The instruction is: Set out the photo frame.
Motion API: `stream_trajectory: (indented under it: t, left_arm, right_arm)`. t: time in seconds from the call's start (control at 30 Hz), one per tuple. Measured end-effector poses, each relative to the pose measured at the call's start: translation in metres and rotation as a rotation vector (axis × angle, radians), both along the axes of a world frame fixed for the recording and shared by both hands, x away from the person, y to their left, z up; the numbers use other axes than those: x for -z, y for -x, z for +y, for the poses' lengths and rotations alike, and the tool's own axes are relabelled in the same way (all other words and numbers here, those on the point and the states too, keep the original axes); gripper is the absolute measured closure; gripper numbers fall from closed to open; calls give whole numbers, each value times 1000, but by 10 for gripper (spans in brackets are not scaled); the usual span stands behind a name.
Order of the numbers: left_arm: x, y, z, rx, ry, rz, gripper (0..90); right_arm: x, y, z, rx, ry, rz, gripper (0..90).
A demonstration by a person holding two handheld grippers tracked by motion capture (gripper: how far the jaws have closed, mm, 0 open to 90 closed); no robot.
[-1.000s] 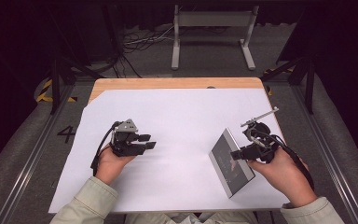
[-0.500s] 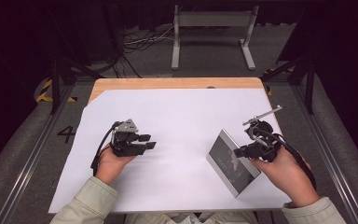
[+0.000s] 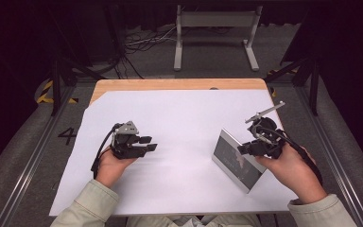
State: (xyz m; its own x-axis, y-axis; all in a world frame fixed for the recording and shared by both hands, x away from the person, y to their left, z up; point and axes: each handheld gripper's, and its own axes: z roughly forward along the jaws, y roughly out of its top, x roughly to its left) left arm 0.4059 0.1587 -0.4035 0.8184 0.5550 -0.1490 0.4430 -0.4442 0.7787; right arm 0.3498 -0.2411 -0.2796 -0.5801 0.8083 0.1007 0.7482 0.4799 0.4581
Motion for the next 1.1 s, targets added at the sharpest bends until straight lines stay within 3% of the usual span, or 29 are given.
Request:
stream_trajectory:
  t: [0.13,0.37,0.73,1.1]
  left_arm:
    - [0,2,5,-11,-8,-2,589]
    - [1,8,13,-37,-9,-7,591]
    - [3,20,29,-87,-13,-3,588]
    - [4,28,40,-115,-15,-8,588]
  right_arm:
    - [-6,-4,1,-15,6,-18,843]
    - [-16,-12,7,-94,19,-77,843]
    - [-28,-31,20,-257,23,-111,843]
    - [-33,-52,33,-360,44,-139,843]
